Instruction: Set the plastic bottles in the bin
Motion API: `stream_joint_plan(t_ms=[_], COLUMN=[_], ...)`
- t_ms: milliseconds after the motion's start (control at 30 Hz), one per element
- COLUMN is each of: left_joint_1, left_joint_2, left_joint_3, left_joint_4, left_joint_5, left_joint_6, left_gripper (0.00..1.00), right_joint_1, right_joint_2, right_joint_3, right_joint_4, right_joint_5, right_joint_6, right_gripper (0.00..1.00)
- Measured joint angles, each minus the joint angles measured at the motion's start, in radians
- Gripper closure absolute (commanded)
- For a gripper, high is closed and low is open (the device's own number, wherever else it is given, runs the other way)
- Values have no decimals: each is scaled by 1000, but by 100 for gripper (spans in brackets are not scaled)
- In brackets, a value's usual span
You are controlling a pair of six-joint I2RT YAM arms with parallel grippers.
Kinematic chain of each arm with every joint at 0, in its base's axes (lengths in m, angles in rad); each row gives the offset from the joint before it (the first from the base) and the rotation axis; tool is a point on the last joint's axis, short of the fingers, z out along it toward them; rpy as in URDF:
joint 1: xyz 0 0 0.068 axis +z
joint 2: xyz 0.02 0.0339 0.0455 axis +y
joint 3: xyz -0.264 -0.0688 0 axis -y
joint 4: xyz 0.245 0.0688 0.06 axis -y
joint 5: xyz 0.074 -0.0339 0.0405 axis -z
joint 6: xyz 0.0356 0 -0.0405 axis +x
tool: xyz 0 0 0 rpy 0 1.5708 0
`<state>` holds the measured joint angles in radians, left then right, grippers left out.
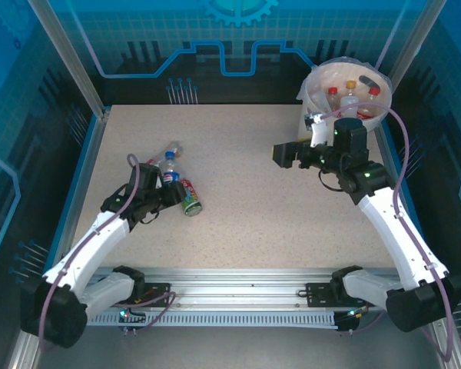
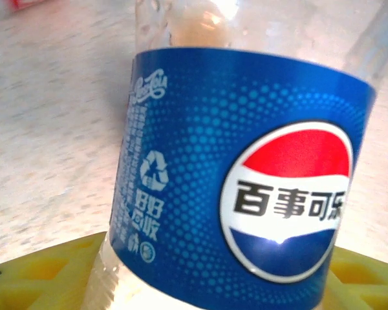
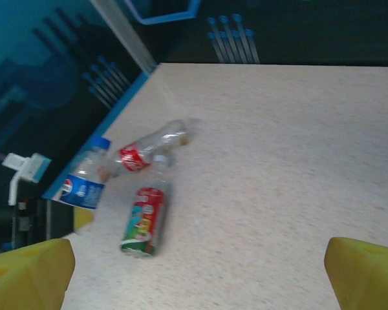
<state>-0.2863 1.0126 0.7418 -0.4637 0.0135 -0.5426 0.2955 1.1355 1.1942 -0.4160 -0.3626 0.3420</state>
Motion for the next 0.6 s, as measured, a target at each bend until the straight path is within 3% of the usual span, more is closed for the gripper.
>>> stream_joint_plan(t_ms=[267,600], left_joint_1=[-157,-320], left_joint_2=[10,151], left_joint_3=[-40,-58], left_joint_4=[321,566], left_joint_5=[168,228], left_joint_6=[5,47], left_gripper=[46,45], right_joint_1=[119,188], right_joint_2=[107,310], right_joint_3=[-22,-23], right_joint_4=[164,307], right_joint_5=[-82,-176], right_joint_6=[113,205], right_gripper=[0,0])
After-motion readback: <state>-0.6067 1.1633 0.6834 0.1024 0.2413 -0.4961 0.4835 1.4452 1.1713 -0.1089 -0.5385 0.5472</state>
